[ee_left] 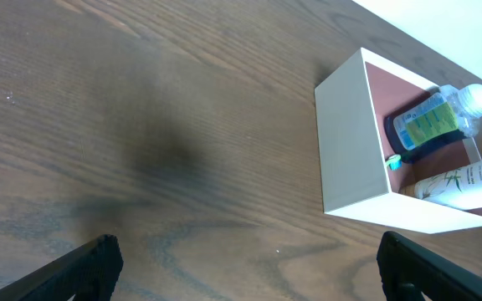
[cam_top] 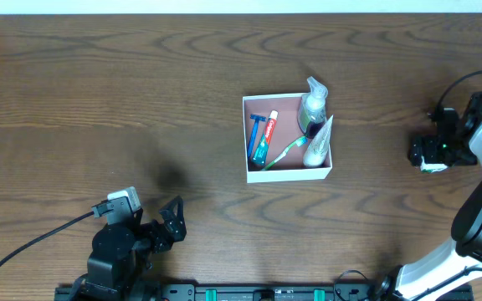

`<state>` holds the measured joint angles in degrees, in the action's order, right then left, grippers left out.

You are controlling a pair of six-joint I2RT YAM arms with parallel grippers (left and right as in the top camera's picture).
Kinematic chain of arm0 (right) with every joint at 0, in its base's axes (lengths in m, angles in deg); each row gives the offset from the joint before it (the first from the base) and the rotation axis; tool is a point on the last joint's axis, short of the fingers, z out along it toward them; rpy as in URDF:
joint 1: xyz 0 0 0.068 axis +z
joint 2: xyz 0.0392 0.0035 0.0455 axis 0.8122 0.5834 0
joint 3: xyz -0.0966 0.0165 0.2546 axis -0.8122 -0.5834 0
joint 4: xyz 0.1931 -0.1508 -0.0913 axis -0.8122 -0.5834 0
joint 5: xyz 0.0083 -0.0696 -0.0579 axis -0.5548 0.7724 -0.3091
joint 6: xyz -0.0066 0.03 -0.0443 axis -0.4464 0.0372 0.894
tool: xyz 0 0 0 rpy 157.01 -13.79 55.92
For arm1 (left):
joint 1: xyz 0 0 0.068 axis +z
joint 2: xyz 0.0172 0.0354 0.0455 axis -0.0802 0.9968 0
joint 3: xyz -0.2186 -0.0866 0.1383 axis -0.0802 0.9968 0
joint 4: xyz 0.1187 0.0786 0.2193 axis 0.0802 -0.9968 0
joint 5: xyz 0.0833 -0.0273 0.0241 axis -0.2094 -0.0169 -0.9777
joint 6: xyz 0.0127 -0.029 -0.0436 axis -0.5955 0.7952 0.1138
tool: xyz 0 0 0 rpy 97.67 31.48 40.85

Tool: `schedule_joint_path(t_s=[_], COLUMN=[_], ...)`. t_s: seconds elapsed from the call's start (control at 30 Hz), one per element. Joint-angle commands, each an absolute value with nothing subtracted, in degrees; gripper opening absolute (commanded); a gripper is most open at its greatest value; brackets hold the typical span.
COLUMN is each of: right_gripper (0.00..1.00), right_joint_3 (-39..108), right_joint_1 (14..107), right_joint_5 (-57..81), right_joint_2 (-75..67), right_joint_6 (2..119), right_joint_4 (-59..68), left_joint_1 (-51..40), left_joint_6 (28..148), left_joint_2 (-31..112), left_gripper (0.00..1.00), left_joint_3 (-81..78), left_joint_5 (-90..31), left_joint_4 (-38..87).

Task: Pack container
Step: 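Lower the right gripper and grasp the Dettol soap box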

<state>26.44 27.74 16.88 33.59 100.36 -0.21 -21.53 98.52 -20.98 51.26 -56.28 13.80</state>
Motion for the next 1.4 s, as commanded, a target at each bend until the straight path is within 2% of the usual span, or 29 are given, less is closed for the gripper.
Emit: schedule_joint_path(t_s=[0.0, 0.23, 0.37, 0.53, 0.57, 0.63, 0.67, 0.93, 1.13, 1.37], right_gripper=[0.99, 0.98, 0.92, 0.77, 0.72, 0.53, 0.49, 0.49, 0.45, 0.44], right_joint_3=[26.13, 26.13, 26.13, 26.13, 26.13, 26.13, 26.15, 28.08, 34.52, 49.65], right_joint_1=[27.37, 27.37, 27.35, 27.35, 27.35, 27.35, 27.37, 27.37, 27.37, 27.39], right_joint_5=[16.25, 16.49, 16.51, 16.49, 16.49, 16.49, 16.49, 16.47, 16.23, 1.28], right_joint_2=[34.46, 34.46, 34.46, 34.46, 34.46, 34.46, 34.46, 34.38, 34.29, 34.29], right_joint_6=[101.17, 101.17, 101.17, 101.17, 101.17, 101.15, 101.15, 97.71, 92.80, 90.74], right_joint_4=[0.10, 0.08, 0.10, 0.16, 0.19, 0.19, 0.21, -0.16, -5.17, -16.21], left_joint_1=[-21.27, -21.29, -21.27, -21.29, -21.27, -21.27, -21.29, -21.27, -21.29, -21.29], left_joint_6=[98.39, 98.39, 98.39, 98.39, 98.39, 98.39, 98.39, 98.39, 98.39, 98.39], left_joint_2=[-21.25, -21.25, -21.25, -21.25, -21.25, -21.25, -21.25, -21.25, -21.25, -21.25], left_gripper=[0.98, 0.98, 0.98, 0.98, 0.98, 0.98, 0.98, 0.98, 0.98, 0.98], left_joint_3=[51.02, 51.02, 51.02, 51.02, 51.02, 51.02, 51.02, 51.02, 51.02, 51.02], left_joint_5=[-56.56, -56.56, -56.56, -56.56, -56.56, -56.56, -56.56, -56.56, -56.56, -56.56], left_joint_4=[13.80, 13.80, 13.80, 13.80, 13.80, 13.80, 13.80, 13.80, 13.80, 13.80])
